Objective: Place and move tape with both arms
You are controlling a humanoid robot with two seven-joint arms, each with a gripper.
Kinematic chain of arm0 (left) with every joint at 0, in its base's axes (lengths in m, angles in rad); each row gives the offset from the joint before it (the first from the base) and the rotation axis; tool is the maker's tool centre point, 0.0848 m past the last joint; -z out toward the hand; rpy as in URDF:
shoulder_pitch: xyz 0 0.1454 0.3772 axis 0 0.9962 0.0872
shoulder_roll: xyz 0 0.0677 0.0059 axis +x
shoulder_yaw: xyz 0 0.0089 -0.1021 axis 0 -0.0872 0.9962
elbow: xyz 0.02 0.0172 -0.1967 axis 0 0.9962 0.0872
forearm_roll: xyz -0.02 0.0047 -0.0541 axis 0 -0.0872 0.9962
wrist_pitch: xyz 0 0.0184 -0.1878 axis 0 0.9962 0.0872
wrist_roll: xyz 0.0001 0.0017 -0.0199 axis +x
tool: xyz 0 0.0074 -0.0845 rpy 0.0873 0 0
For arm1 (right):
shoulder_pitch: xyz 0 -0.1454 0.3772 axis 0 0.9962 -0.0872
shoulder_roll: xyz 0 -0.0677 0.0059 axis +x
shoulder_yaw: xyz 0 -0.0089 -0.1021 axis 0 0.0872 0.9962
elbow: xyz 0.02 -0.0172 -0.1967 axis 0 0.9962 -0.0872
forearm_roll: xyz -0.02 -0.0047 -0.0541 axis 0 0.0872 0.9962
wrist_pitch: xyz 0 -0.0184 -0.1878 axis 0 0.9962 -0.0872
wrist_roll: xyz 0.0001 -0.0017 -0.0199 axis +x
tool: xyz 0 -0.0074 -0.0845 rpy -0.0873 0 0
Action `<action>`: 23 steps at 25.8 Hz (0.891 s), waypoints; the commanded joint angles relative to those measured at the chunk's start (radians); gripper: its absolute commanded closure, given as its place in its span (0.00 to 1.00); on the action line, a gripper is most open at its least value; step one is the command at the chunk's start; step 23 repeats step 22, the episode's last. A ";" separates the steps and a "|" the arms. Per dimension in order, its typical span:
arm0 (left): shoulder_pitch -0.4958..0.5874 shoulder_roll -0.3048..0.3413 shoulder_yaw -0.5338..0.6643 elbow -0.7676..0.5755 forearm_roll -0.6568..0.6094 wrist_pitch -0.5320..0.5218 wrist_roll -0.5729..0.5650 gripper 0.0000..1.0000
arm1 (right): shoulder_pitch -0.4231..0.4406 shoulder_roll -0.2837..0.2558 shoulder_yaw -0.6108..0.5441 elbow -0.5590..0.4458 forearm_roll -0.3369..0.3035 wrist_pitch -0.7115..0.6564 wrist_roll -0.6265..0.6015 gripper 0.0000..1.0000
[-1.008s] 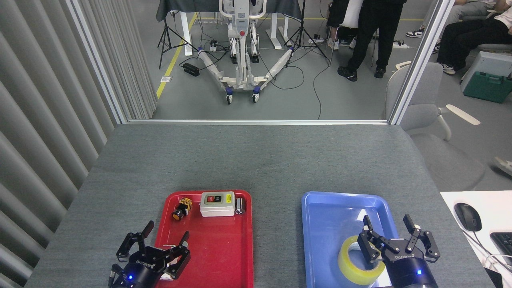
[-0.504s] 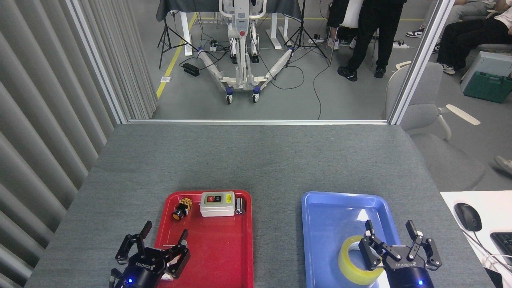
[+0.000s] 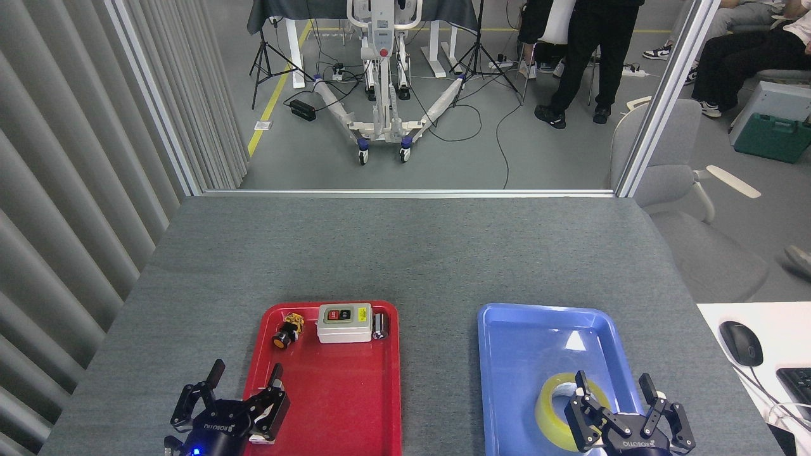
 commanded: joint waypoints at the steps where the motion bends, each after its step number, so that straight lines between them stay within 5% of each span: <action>1: 0.002 0.000 0.002 0.001 0.008 0.000 0.003 0.01 | 0.002 0.001 0.001 0.000 0.000 -0.005 0.001 0.01; 23: 0.002 0.009 0.000 0.010 0.010 0.000 0.003 0.01 | 0.002 0.004 0.003 0.001 -0.002 -0.008 -0.009 0.01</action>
